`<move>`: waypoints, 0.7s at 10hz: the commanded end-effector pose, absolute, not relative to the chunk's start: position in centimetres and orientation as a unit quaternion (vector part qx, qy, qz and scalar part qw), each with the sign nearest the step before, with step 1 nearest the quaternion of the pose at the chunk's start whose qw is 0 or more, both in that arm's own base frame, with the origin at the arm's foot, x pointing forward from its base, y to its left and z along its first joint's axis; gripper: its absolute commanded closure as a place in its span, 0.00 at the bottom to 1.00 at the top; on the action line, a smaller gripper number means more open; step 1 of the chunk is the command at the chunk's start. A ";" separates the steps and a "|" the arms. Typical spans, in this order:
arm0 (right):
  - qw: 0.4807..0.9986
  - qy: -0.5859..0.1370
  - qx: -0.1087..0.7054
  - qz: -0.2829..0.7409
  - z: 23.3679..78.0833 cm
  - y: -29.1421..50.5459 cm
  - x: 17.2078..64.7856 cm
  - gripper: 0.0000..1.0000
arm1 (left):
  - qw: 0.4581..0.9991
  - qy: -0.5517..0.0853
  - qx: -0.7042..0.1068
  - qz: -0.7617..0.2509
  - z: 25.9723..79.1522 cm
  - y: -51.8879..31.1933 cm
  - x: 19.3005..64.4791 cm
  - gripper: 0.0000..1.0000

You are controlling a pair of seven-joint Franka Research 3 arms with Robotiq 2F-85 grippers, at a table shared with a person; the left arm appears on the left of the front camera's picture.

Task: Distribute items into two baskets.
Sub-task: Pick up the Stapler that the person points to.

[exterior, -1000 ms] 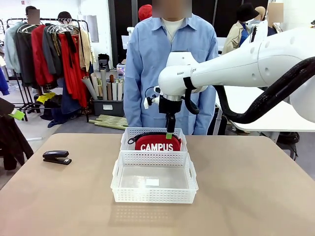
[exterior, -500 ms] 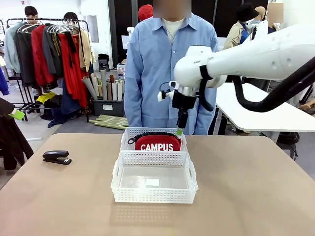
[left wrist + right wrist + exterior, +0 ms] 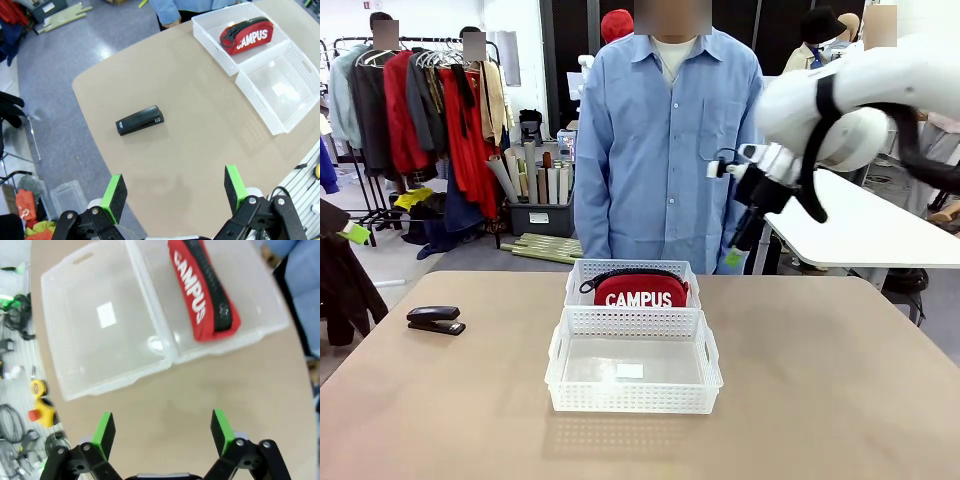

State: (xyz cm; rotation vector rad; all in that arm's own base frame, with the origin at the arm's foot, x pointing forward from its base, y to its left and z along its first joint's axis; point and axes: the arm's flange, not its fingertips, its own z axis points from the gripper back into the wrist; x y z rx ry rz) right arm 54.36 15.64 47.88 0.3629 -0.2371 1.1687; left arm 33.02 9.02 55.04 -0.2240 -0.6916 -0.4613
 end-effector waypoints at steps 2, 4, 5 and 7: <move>0.826 -0.088 0.250 0.498 49.7 11.9 51.7 0.00 | 0.909 -0.334 -0.107 -0.224 55.0 9.1 33.0 0.00; 0.828 -0.105 0.283 0.472 50.0 8.9 49.0 0.00 | 0.909 -0.334 -0.107 -0.224 55.0 9.1 33.0 0.00; 0.833 -0.118 0.289 0.458 50.1 7.3 47.5 0.00 | 0.909 -0.334 -0.107 -0.224 55.0 9.1 33.0 0.00; 0.831 -0.140 0.303 0.446 50.2 4.9 44.8 0.00 | 0.909 -0.334 -0.107 -0.224 55.0 9.1 33.0 0.00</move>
